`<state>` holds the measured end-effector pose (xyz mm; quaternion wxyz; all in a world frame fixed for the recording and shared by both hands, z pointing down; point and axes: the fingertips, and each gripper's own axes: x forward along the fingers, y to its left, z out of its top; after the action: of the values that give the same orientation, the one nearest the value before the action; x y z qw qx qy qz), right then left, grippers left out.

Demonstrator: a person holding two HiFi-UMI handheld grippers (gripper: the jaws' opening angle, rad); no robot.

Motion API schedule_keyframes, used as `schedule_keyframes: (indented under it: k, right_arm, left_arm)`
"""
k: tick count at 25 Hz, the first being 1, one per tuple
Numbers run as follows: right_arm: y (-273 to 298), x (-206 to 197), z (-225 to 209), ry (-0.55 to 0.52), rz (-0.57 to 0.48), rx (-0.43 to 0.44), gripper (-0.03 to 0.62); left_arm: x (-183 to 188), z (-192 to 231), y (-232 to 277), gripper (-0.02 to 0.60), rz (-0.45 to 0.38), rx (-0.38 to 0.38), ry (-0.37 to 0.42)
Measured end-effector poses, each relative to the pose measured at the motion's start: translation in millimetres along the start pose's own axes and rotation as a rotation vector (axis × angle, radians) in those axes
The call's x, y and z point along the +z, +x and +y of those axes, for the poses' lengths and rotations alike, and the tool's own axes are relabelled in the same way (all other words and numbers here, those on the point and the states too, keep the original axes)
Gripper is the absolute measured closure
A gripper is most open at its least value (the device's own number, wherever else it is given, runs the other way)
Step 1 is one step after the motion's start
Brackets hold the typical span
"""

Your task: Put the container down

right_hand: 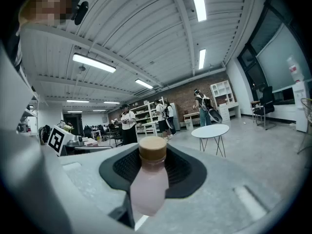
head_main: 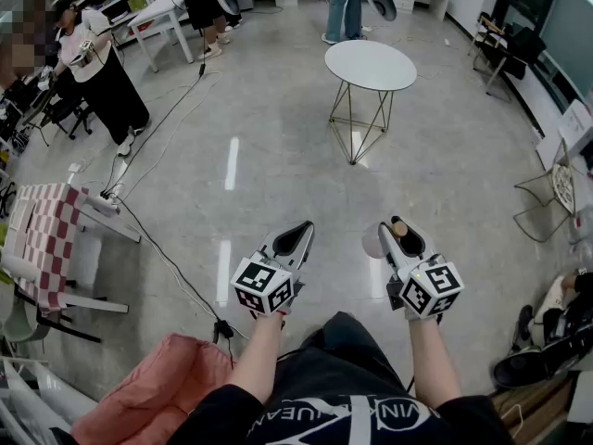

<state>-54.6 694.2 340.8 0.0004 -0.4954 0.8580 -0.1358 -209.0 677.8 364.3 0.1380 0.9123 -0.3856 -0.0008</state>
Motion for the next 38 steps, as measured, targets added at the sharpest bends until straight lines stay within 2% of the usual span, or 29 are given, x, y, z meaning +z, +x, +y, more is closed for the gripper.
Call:
schedule_keyframes:
  k: [9,14,31,38]
  right_arm:
    - [12.4,-3.3,-5.2,0.013,0.009,-0.002,0.462]
    - [36.8,-1.7,-19.8,0.025,0.012,-0.001,0.462]
    - [155.3,30.2,-125.3,0.035,0.043,0.048,0.462]
    - [190.6,34.6,-169.2,0.046,0.067,0.068,0.462]
  left_arm:
    - [-3.3,13.0,4.5,0.568,0.011,0.007,-0.007]
    - [-0.3,35.5,24.3,0.568,0.023,0.011,-0.014]
    - [30.2,111.4,160.4,0.568,0.048,0.036,-0.04]
    - [31.6,134.2,213.9,0.568,0.07,0.053,-0.054]
